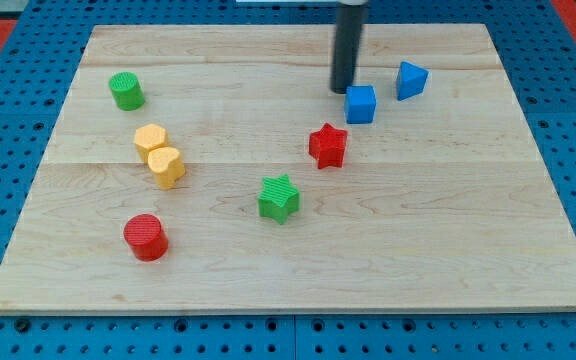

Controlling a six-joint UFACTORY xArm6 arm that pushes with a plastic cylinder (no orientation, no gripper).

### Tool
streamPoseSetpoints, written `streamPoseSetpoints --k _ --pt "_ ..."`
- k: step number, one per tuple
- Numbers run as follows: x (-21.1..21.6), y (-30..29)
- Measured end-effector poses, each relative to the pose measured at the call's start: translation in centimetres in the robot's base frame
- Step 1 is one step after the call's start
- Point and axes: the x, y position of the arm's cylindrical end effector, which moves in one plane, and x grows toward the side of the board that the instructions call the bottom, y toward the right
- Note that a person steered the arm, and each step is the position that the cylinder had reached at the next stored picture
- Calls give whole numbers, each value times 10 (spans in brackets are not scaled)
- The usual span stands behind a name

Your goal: Separate the yellow heart and yellow hexagon

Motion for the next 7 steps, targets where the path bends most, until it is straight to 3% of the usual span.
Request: streamPoseSetpoints --k 1,3,6,7 --pt "-4 -21" --pt "75 -147" --pt "93 -253" --pt "69 -203"
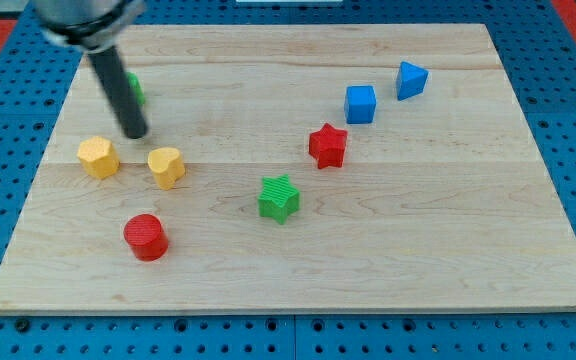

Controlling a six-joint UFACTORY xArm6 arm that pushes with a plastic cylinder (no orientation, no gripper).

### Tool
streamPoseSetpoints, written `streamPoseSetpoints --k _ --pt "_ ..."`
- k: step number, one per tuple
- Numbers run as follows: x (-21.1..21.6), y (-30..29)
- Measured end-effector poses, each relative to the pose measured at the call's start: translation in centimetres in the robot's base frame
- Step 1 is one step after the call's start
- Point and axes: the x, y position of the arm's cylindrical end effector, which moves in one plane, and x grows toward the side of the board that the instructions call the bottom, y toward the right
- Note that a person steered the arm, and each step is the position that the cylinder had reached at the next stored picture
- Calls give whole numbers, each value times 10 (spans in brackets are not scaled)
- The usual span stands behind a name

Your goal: Separate the yellow heart and yellow hexagon

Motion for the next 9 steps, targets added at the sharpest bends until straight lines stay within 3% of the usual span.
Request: streamPoseSetpoints --k 1,2,3,7,9 --pt "15 54" --pt "43 18" --pt "63 18" --pt "89 -60" --pt "7 -62"
